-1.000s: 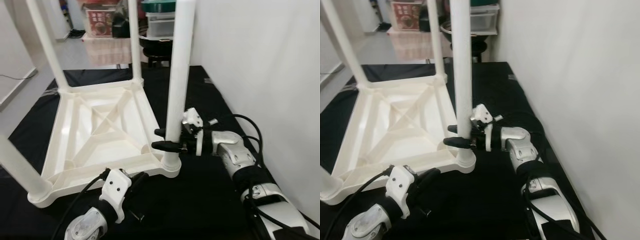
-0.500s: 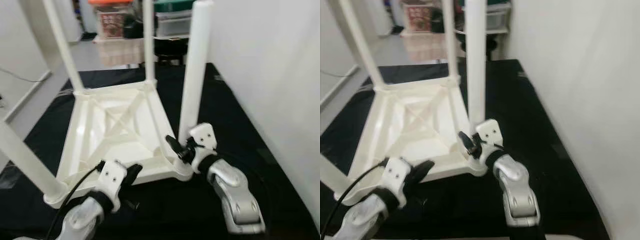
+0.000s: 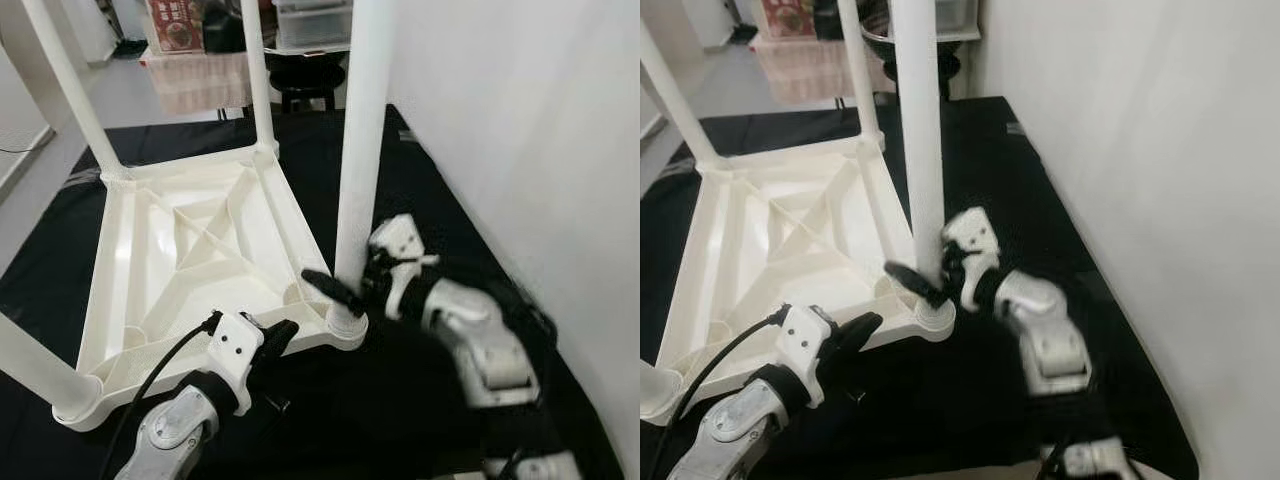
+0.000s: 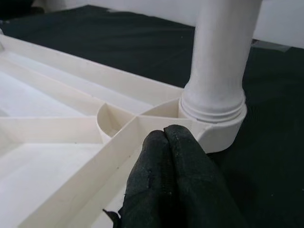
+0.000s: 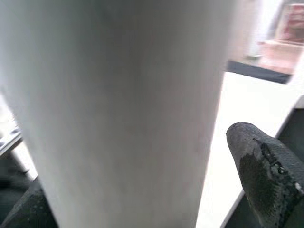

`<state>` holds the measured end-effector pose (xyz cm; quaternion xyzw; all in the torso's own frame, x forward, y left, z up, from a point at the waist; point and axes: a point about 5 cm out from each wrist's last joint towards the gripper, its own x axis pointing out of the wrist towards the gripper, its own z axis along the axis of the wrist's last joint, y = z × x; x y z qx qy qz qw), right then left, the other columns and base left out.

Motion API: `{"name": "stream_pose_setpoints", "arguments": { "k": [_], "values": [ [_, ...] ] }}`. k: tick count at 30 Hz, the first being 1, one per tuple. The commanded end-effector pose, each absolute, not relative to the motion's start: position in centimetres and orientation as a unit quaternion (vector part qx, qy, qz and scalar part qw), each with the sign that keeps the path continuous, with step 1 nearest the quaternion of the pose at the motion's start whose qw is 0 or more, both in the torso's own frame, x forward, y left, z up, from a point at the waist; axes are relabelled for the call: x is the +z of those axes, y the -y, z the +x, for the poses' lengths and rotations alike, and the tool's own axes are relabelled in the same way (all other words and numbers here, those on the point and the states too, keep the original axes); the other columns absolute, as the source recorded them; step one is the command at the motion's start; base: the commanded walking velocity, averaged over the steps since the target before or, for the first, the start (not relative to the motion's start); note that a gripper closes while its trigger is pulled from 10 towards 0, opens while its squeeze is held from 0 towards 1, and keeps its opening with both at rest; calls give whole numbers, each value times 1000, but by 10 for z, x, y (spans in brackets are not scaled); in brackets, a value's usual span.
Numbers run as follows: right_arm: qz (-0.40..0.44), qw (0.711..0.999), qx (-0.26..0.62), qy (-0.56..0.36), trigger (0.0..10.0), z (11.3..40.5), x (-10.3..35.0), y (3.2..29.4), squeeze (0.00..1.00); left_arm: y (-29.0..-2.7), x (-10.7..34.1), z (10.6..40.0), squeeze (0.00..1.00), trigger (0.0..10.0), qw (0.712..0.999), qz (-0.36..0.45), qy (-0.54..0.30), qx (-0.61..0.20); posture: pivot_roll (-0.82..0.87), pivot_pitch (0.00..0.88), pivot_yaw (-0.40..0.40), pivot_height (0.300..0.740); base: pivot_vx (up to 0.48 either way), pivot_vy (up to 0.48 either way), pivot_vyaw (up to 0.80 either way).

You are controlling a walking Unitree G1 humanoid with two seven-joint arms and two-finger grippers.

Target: Building children table

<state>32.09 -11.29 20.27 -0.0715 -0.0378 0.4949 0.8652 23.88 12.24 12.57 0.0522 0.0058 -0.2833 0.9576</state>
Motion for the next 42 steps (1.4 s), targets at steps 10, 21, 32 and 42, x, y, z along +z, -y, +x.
{"name": "stream_pose_setpoints", "arguments": {
  "k": [10, 21, 32, 42],
  "values": [
    [-73, 780, 622, -11, 4196, 340, 193, 103, 0, -120, 122, 235, 0, 10000, 956, 47, -12, -289, -55, 99, -27, 740, 0, 0, 0],
    [-58, 800, 597, -12, 0, 344, 187, 117, 0, -119, 121, 232, 0, 10000, 956, 36, -14, -292, -59, 113, -22, 740, 0, 0, 0],
    [-8, 940, 342, 1, 0, 321, 153, 118, 0, -122, 122, 233, 0, 10000, 956, 31, -14, -292, -87, 123, -21, 740, 0, 0, 0],
    [-29, 966, 254, -24, 0, 319, 138, 112, 0, -123, 121, 240, 0, 10000, 953, 34, -15, -301, -94, 100, -10, 740, 0, 0, 0]
  ]
}}
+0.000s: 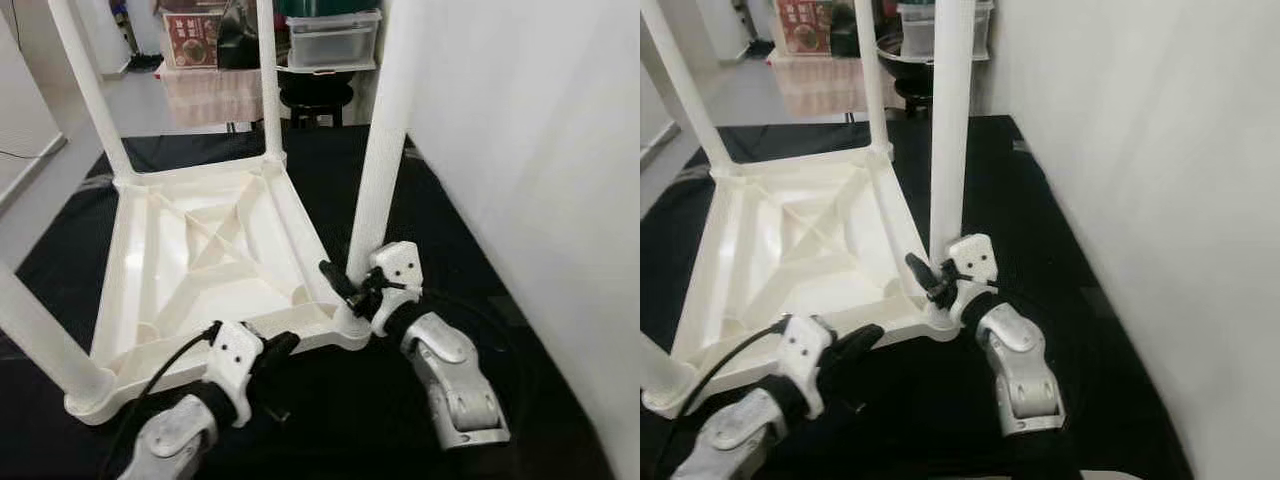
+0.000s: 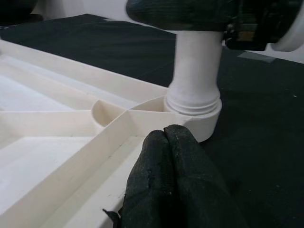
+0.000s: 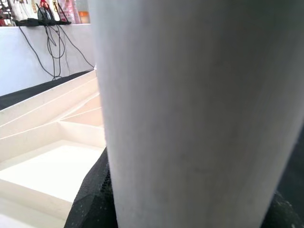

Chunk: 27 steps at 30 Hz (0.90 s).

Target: Building children table

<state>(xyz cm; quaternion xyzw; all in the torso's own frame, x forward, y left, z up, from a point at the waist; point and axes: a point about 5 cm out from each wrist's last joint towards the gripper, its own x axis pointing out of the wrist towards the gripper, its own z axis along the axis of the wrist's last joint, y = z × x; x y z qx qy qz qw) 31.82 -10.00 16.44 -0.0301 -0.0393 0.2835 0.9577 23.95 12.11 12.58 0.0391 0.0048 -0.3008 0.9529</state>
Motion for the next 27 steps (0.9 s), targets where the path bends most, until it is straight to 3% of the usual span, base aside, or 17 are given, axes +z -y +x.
{"name": "stream_pose_setpoints", "arguments": {
  "k": [1, 3, 4, 8, 10, 11, 12, 13, 14, 15, 18, 24, 25, 26, 27],
  "values": [
    [-14, 966, 257, -18, 10000, 320, 140, 112, 0, -124, 121, 240, 0, 10000, 954, 34, -14, -297, -93, 98, -11, 740, 0, 0, 0],
    [-1, 966, 257, -13, 10000, 320, 142, 113, 0, -124, 121, 241, 0, 10000, 956, 33, -13, -292, -93, 98, -11, 740, 0, 0, 0],
    [17, 962, 273, -4, 10000, 320, 147, 113, 1000, -124, 121, 241, 0, 10000, 956, 32, -13, -290, -90, 98, -13, 740, 0, 0, 0],
    [28, 954, 300, 11, 10000, 320, 158, 109, 1000, -124, 121, 242, 0, 10000, 956, 32, -13, -290, -88, 96, -12, 740, 0, 0, 0],
    [5, 926, 375, 40, 10000, 320, 176, 100, 1000, -123, 121, 242, 0, 10000, 956, 30, -15, -293, -90, 92, -9, 740, 0, 0, 0],
    [5, 926, 375, 40, 10000, 320, 176, 100, 1000, -123, 121, 242, 0, 10000, 956, 30, -15, -293, -90, 92, -9, 740, 0, 0, 0],
    [-18, 903, 426, 48, 10000, 320, 183, 97, 545, -122, 120, 243, 0, 10000, 955, 30, -15, -295, -84, 90, -14, 740, 0, 0, 0],
    [-18, 903, 426, 48, 10000, 320, 183, 97, 545, -122, 120, 243, 0, 10000, 955, 30, -15, -295, -84, 90, -14, 740, 0, 0, 0],
    [-43, 881, 469, 49, 10000, 319, 186, 95, 333, -122, 120, 243, 0, 10000, 955, 29, -16, -296, -82, 89, -15, 740, 0, 0, 0],
    [-76, 853, 515, 47, 10000, 319, 187, 95, 0, -121, 120, 243, 0, 10000, 954, 29, -16, -296, -77, 87, -19, 740, 0, 0, 0],
    [-94, 829, 550, 32, 10000, 332, 188, 102, 0, -121, 120, 243, 0, 10000, 954, 28, -16, -297, -68, 83, -27, 740, 0, 0, 0],
    [-93, 825, 557, 27, 10000, 337, 189, 105, 0, -120, 119, 243, 0, 10000, 954, 28, -16, -296, -68, 83, -27, 740, 0, 0, 0],
    [-81, 834, 546, 4, 4275, 353, 187, 115, 0, -120, 119, 242, 0, 10000, 954, 27, -17, -297, -55, 87, -30, 740, 0, 0, 0],
    [-81, 834, 546, 4, 4275, 353, 187, 115, 0, -120, 119, 242, 0, 10000, 954, 27, -17, -297, -55, 87, -30, 740, 0, 0, 0],
    [-77, 836, 544, -5, 0, 356, 186, 119, 0, -120, 119, 241, 0, 10000, 954, 27, -18, -297, -55, 89, -29, 740, 0, 0, 0]
  ]
}}
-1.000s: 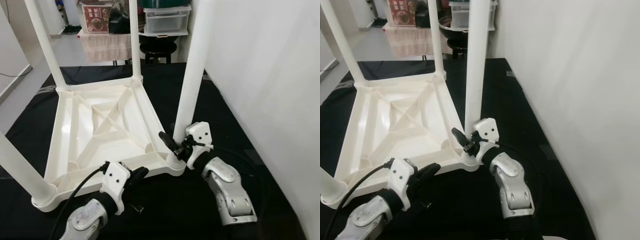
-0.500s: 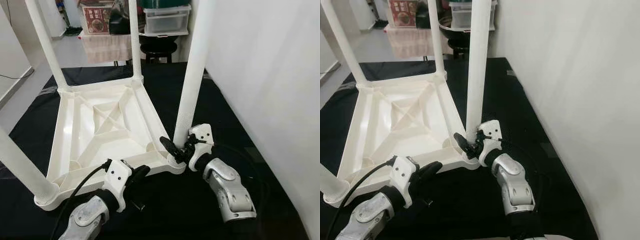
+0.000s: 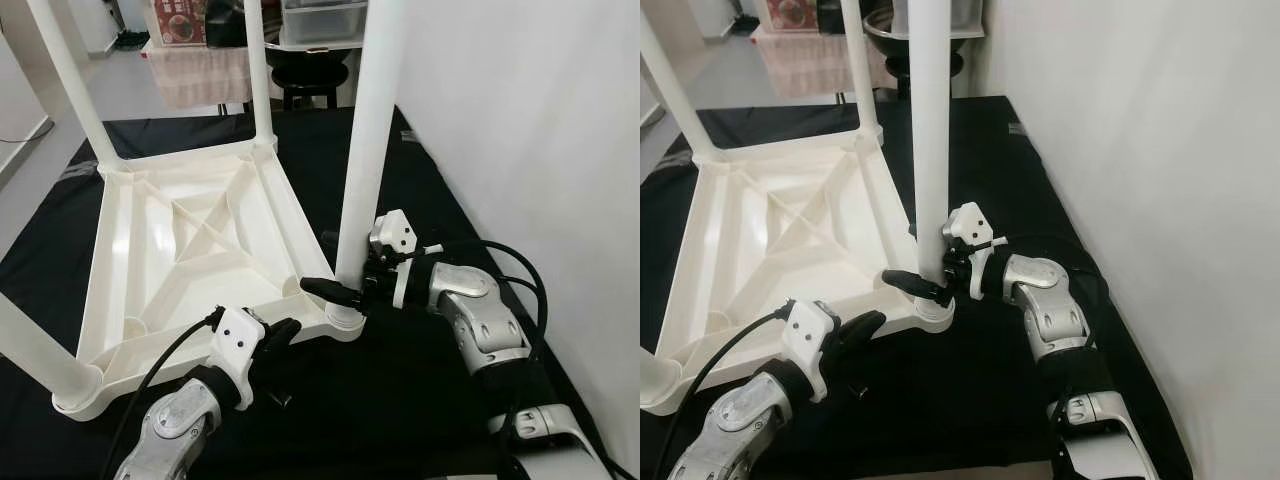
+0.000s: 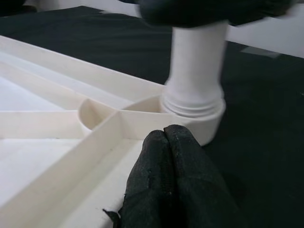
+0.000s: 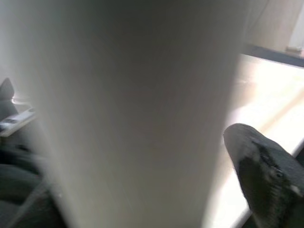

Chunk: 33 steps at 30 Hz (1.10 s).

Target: Building children table

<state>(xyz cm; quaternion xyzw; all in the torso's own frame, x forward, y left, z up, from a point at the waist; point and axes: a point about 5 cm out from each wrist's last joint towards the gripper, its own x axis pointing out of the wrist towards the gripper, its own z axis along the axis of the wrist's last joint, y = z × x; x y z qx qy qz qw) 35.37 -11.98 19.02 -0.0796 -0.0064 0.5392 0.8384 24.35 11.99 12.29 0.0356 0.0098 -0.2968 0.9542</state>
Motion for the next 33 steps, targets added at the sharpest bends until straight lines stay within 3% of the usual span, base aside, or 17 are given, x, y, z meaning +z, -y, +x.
{"name": "stream_pose_setpoints", "arguments": {
  "k": [1, 8, 18, 19, 20, 22, 23, 24, 26, 28, 33],
  "values": [
    [-77, 836, 544, -5, 0, 356, 186, 119, 0, -120, 119, 241, 0, 10000, 954, 27, -18, -297, -55, 89, -29, 740, 0, 0, 0],
    [-72, 838, 541, -8, 0, 355, 185, 130, 0, -120, 120, 241, 0, 10000, 954, 24, -20, -299, -61, 100, -24, 740, 0, 0, 0],
    [-83, 869, 488, -7, 0, 343, 171, 142, 0, -120, 121, 241, 0, 10000, 954, 20, -19, -299, -75, 111, -19, 740, 0, 0, 0],
    [-77, 903, 423, -8, 0, 337, 161, 140, 0, -122, 121, 241, 0, 10000, 954, 19, -19, -299, -89, 114, -12, 740, 0, 0, 0],
    [-49, 952, 303, 11, 0, 337, 158, 140, 0, -123, 121, 242, 0, 10000, 954, 19, -20, -299, -97, 115, -7, 740, 0, 0, 0],
    [-49, 952, 303, 11, 0, 337, 158, 140, 0, -123, 121, 242, 0, 10000, 954, 19, -20, -299, -97, 115, -7, 740, 0, 0, 0],
    [21, 982, 188, -10, 0, 334, 147, 140, 0, -125, 121, 242, 0, 10000, 954, 18, -20, -299, -105, 116, -2, 740, 0, 0, 0],
    [21, 982, 188, -10, 0, 334, 147, 140, 0, -125, 121, 242, 0, 10000, 954, 18, -20, -299, -105, 116, -2, 740, 0, 0, 0],
    [-86, 975, 205, 3, 0, 320, 146, 115, 0, -126, 120, 244, 0, 10000, 954, 19, -21, -300, -107, 112, 7, 740, 0, 0, 0],
    [-88, 965, 245, -15, 0, 321, 139, 106, 0, -126, 120, 246, 0, 10000, 954, 16, -20, -297, -117, 103, 11, 740, 0, 0, 0],
    [-61, 966, 250, -38, 0, 325, 133, 108, 0, -126, 119, 248, 0, 10000, 954, 16, -23, -300, -105, 87, -4, 740, 0, 0, 0]
  ]
}}
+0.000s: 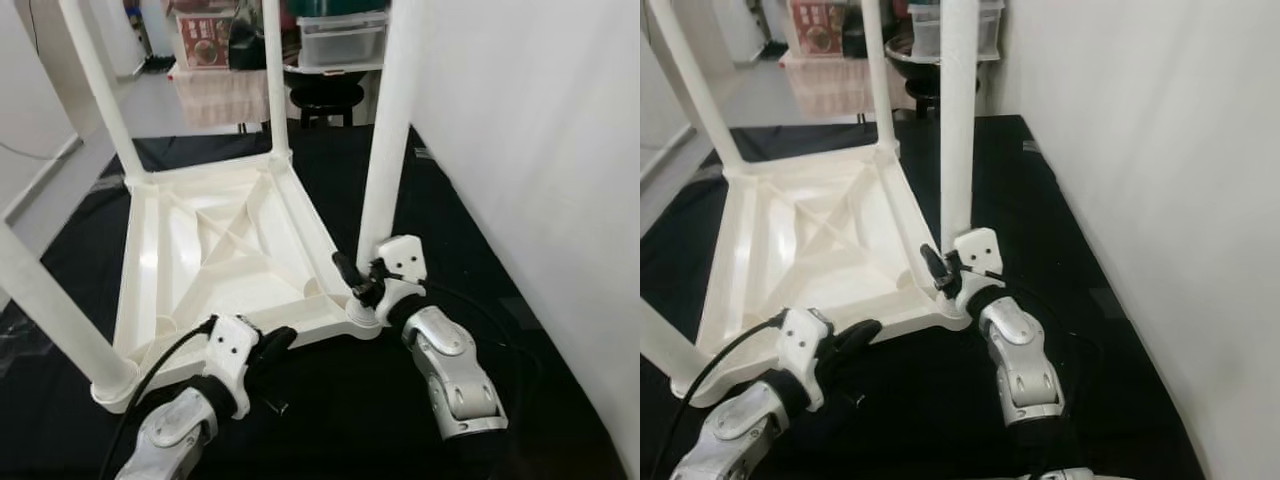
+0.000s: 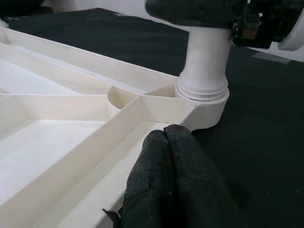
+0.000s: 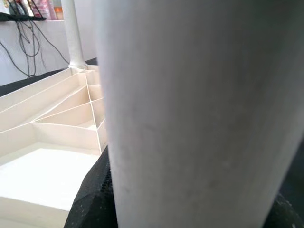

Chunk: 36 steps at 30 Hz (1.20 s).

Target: Building children table

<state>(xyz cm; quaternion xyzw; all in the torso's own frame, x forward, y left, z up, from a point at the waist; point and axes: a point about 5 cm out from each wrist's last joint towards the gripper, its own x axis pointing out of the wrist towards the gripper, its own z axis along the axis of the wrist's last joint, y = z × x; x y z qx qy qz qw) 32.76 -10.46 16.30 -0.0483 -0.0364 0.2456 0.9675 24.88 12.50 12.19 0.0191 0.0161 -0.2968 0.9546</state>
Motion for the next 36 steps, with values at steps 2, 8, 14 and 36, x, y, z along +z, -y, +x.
{"name": "stream_pose_setpoints", "arguments": {
  "k": [2, 8, 14, 36],
  "values": [
    [-58, 964, 255, -41, 1922, 324, 133, 108, 0, -126, 119, 249, 0, 10000, 954, 16, -22, -298, -99, 84, -8, 740, 0, 0, 0],
    [-15, 960, 277, -34, 10000, 325, 143, 108, 1000, -125, 118, 250, 0, 10000, 956, 13, -21, -292, -86, 69, -8, 740, 0, 0, 0],
    [-25, 928, 371, 2, 10000, 331, 163, 104, 1000, -124, 116, 249, 0, 10000, 955, 14, -23, -294, -80, 60, -16, 740, 0, 0, 0],
    [-89, 807, 584, -15, 0, 355, 187, 127, 0, -120, 116, 245, 0, 10000, 956, 8, -23, -293, -57, 75, -26, 740, 0, 0, 0]
  ]
}}
